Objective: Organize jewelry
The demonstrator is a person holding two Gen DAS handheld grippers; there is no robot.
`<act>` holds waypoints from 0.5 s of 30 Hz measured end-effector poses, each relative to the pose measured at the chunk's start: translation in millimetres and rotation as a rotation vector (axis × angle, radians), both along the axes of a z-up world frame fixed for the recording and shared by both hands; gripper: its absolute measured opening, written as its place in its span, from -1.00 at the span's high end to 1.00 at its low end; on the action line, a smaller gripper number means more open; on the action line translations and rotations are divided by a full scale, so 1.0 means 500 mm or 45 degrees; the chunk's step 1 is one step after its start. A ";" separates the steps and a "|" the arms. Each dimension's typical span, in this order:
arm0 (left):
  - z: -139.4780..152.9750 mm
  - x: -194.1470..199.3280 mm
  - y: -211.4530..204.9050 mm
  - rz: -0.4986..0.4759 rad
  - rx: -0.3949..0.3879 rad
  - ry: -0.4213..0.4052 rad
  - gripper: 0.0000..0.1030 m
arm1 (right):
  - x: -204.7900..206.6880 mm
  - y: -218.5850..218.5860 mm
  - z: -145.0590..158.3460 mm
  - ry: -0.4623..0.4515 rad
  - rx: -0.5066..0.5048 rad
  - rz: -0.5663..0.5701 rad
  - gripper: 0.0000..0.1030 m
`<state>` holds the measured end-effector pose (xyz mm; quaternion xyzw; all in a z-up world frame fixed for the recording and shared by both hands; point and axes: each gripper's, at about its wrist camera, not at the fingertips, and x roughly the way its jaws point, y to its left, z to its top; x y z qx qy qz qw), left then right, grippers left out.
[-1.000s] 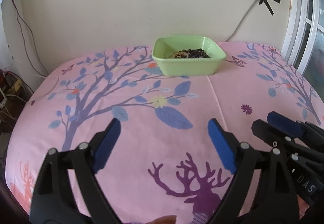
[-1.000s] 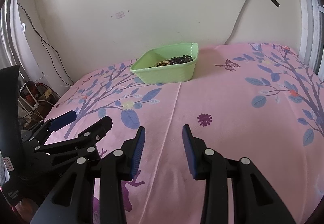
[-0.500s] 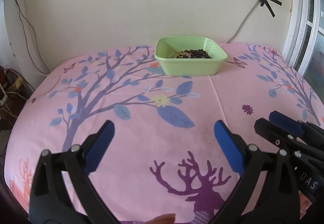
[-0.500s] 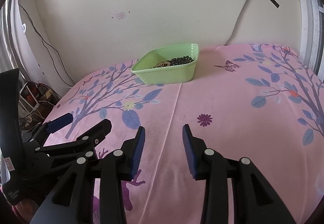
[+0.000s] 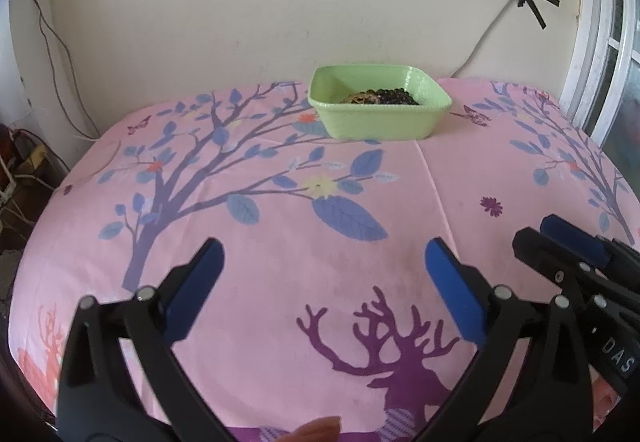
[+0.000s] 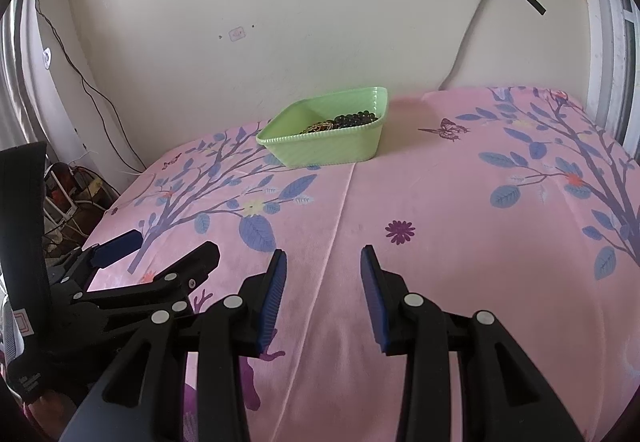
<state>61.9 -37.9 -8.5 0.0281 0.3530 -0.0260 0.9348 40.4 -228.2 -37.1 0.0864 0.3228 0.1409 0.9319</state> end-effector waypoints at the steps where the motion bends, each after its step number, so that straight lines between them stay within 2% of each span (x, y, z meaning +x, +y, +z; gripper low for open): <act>1: 0.002 -0.002 -0.001 -0.007 -0.004 -0.006 -0.88 | -0.002 0.000 0.001 -0.002 -0.002 -0.003 0.78; 15: 0.023 -0.012 -0.004 -0.010 -0.017 -0.043 -0.88 | -0.018 -0.006 0.015 -0.050 -0.004 -0.018 0.75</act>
